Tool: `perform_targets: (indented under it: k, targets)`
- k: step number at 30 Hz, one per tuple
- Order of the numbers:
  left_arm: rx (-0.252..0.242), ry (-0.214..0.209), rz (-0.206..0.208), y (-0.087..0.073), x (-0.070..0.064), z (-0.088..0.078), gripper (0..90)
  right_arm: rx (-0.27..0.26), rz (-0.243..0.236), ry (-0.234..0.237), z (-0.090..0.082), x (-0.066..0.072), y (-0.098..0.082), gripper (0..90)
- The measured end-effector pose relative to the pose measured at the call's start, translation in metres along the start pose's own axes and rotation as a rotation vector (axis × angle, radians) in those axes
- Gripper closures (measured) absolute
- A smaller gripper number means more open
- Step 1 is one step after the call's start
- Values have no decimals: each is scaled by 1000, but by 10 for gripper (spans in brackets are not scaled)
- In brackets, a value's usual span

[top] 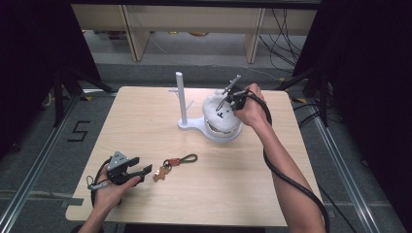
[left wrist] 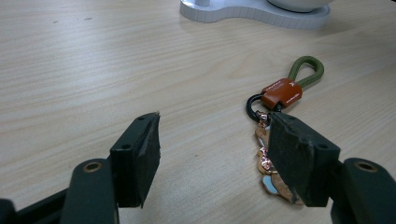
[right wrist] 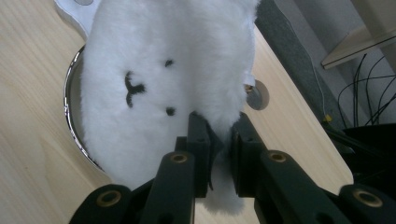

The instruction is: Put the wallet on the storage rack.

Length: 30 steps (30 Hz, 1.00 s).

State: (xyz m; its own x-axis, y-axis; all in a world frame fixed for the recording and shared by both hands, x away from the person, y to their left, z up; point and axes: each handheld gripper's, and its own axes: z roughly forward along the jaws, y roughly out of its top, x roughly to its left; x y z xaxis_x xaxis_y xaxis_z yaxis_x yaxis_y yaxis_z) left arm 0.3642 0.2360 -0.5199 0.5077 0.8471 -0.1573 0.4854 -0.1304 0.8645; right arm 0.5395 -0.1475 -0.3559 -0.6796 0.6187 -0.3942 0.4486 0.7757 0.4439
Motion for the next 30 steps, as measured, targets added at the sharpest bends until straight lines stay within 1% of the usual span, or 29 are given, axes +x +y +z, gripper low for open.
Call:
perform_targets:
  k: [7, 8, 10, 13, 22, 23, 24, 28, 29, 30]
  targets:
    - [0, 0, -1, 0, 0, 0, 338, 14, -5, -22, 4, 3, -2, 792]
    - [2, 6, 0, 0, 0, 0, 338, 15, -1, -20, 5, 2, -3, 790]
    - [2, 4, 1, 0, -1, 0, 338, 16, 3, -18, 6, 2, -4, 787]
    - [2, 4, 2, 0, -1, 1, 338, 16, 1, -21, 6, 2, -4, 774]
    - [1, 0, 0, 0, 0, 0, 338, 19, 15, -25, 9, 2, -6, 703]
    - [-4, 2, -3, 0, 0, 0, 338, 23, 21, -24, 9, 2, -6, 693]
    - [4, 10, -1, 0, 0, -1, 338, 22, 17, -24, 9, 2, -6, 676]
    - [1, 9, -3, 0, -1, -1, 338, 18, 45, -28, 9, 1, -7, 625]
    - [1, 9, -3, 0, -1, -1, 338, 13, 37, -23, 9, 0, -7, 614]
    - [1, 0, 2, 0, 0, 0, 338, 16, 63, -21, 9, 1, -8, 604]
